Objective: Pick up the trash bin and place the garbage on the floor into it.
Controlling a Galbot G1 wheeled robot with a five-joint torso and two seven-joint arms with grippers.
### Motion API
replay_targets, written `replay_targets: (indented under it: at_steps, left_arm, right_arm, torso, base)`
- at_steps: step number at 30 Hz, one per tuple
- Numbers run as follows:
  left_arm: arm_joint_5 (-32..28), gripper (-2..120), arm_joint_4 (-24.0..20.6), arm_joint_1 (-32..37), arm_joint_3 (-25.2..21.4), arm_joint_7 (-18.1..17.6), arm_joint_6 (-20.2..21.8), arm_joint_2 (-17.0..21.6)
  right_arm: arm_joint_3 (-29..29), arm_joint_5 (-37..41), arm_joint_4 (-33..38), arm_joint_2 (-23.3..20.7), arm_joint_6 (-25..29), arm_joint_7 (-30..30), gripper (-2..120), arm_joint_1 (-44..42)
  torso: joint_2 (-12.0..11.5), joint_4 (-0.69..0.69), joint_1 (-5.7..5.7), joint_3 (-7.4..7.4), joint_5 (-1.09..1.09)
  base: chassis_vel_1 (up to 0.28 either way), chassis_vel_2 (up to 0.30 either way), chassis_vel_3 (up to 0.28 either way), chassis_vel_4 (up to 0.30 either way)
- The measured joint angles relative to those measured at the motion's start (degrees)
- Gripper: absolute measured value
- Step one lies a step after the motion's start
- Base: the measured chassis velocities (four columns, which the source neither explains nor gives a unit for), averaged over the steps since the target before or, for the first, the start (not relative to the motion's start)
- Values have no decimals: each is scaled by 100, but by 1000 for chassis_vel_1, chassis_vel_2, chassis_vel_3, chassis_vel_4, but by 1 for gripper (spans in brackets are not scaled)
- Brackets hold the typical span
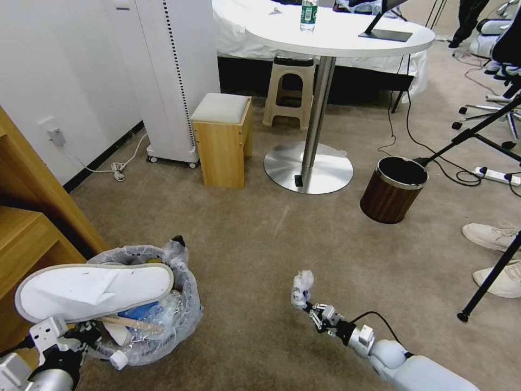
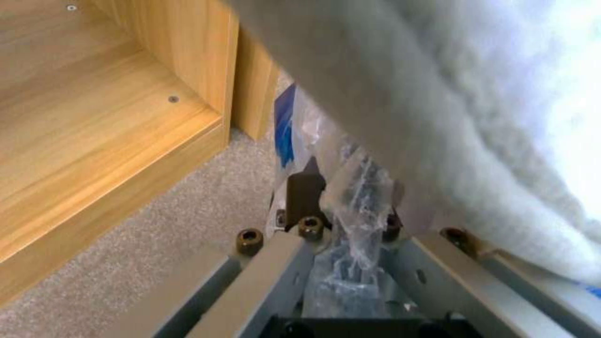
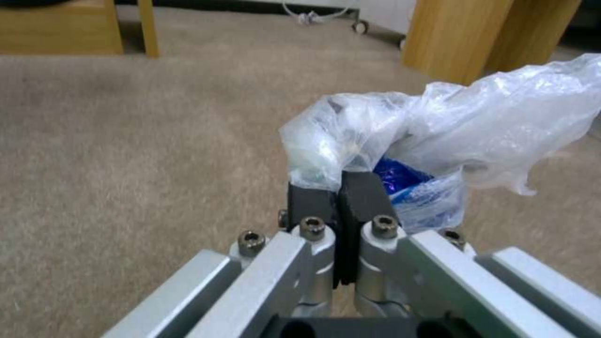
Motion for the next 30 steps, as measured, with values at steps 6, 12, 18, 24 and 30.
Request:
replay_targets:
  at_steps: [6,12,18,24,30]
  left_arm:
    - [48,0,20,-19,7,49,-2,5]
    - [275,0,31,-70,77,165,-47,-118]
    - [419,0,17,-85,130,247,-80,-232]
    - [467,0,-25,-114,138,281,-84,-296]
    - [517,0,-73,-129,118,326,-91,-399]
  right_arm:
    - [283,107,465,-250,9,-73,0,-80]
    - [882,423,1331,-570,-65,-345,0,-278]
    - [1219,966,2075,-770,-155,-612,0,-499]
    - [1361,1374,2724,-871,-268,-683,0,-630]
    - [1571,1411,3252,-758,-445,-573,0,-641]
  torso:
    - [0,0,0,0,0]
    - [0,0,0,0,-1]
    - [0,0,0,0,-1]
    - [0,-1,0,0,-1]
    - [0,0,0,0,-1]
  base:
    - [0,0,0,0]
    - [0,0,0,0]
    - [0,0,0,0]
    - [0,0,0,0]
    - [0,0,0,0]
